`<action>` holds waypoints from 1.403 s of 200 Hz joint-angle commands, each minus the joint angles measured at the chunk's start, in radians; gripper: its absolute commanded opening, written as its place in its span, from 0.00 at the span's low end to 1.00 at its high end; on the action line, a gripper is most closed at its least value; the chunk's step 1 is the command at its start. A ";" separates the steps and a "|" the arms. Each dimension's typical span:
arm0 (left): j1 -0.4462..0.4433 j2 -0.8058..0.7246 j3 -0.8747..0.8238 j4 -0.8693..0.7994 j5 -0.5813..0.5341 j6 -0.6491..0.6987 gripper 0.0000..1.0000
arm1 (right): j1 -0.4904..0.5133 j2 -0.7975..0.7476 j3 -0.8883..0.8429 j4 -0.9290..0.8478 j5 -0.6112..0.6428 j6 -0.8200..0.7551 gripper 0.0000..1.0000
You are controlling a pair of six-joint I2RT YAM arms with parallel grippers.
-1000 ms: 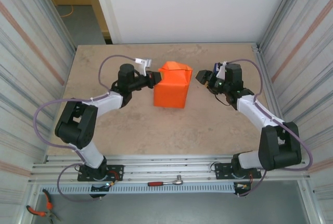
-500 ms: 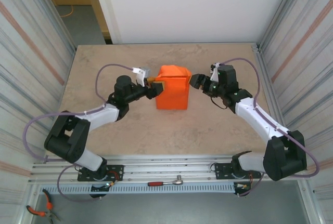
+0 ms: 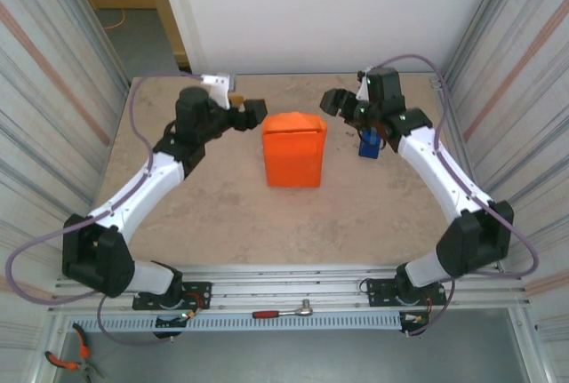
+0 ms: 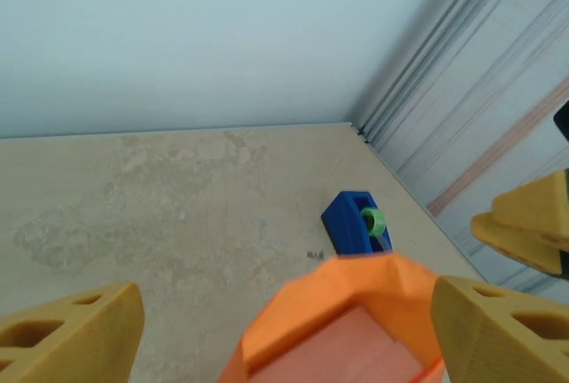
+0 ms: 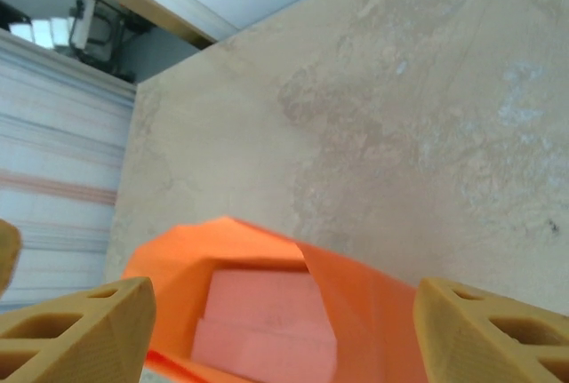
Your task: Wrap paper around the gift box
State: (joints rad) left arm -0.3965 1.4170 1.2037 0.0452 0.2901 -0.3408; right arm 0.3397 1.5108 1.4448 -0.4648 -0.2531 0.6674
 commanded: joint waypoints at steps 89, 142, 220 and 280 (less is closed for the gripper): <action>-0.079 0.318 0.443 -0.744 -0.118 0.159 0.80 | 0.064 0.308 0.328 -0.484 0.037 -0.202 0.72; -0.089 0.385 0.515 -0.737 -0.074 0.159 0.19 | 0.070 0.362 0.405 -0.518 0.022 -0.230 0.28; -0.100 0.288 0.380 -0.589 -0.090 0.155 0.22 | 0.057 0.298 0.275 -0.398 -0.045 -0.182 0.19; -0.046 0.165 0.261 -0.380 -0.216 0.149 0.96 | 0.030 0.243 0.253 -0.302 -0.099 -0.132 0.67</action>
State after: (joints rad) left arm -0.4759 1.6871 1.4868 -0.4713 0.1539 -0.1940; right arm 0.3805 1.8275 1.6833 -0.8131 -0.3225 0.5167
